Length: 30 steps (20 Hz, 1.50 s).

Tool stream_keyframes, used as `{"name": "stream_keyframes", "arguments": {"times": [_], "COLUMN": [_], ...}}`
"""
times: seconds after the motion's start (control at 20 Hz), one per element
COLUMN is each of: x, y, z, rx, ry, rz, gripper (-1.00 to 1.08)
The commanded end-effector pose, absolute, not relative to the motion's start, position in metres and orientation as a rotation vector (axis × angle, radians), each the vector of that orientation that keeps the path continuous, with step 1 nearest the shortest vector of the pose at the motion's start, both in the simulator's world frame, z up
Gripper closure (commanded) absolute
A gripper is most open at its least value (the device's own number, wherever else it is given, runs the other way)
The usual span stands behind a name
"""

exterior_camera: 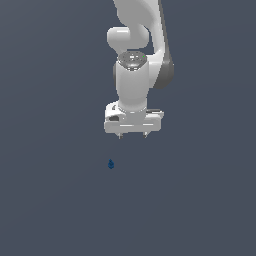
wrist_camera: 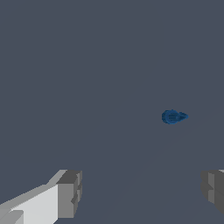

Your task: Pick up the object and move it to a goal position.

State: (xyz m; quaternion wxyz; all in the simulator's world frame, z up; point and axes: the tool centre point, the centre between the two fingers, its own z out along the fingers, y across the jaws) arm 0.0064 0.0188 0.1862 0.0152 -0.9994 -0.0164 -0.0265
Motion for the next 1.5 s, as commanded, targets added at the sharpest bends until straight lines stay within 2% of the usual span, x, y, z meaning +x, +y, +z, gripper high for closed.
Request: {"name": "stream_keyframes", "arguments": {"times": [0.0, 0.65, 1.45], "x": [0.007, 0.015, 0.041], "y": [0.019, 0.006, -0.043], "z": [0.187, 0.174, 0.128], "rx": [-3.11, -3.102, -2.98], "ry": [-0.053, 0.168, 0.91], "rz": [-0.083, -0.066, -0.017], "gripper": [-0.92, -0.92, -0.92]}}
